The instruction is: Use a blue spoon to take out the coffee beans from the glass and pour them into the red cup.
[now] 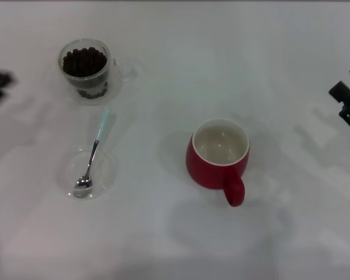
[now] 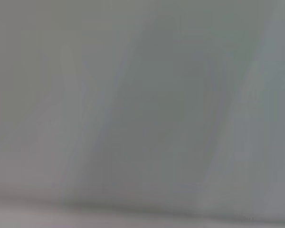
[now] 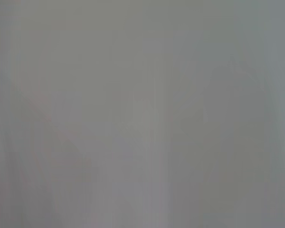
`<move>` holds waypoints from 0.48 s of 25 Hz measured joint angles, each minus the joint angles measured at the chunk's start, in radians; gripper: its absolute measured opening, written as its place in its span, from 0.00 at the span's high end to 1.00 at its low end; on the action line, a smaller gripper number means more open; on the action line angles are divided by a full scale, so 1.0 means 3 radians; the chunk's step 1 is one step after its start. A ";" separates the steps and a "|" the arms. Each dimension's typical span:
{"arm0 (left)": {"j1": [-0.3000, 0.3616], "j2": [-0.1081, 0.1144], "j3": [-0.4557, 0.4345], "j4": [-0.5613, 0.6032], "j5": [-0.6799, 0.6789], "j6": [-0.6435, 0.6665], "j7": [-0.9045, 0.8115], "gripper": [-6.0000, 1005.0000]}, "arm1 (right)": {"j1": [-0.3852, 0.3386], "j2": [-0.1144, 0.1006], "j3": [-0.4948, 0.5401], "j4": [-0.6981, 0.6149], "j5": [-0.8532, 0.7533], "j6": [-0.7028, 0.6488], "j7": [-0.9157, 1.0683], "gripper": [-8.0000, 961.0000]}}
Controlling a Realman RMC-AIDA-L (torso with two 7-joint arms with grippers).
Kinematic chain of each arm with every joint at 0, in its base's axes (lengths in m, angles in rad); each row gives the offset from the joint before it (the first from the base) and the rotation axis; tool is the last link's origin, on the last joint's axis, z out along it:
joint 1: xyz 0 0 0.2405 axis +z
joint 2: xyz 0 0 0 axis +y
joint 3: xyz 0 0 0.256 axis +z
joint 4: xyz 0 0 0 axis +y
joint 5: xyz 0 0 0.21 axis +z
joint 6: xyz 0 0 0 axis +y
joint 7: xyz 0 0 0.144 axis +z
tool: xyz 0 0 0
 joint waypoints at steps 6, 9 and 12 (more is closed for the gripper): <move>0.0573 0.0010 -0.0019 -0.0303 -0.1174 0.0215 0.0812 0.58 | -0.0026 -0.0002 0.0001 0.0024 0.0256 -0.0101 -0.0034 0.39; 0.0816 -0.0008 -0.0032 -0.0351 -0.1563 0.0107 0.1019 0.58 | -0.0056 -0.0005 0.0001 0.0043 0.0469 -0.0114 -0.0047 0.39; 0.0954 -0.0035 -0.0033 -0.0350 -0.1808 -0.0013 0.1150 0.59 | -0.0100 -0.0003 0.0001 0.0052 0.0734 -0.0089 -0.0065 0.37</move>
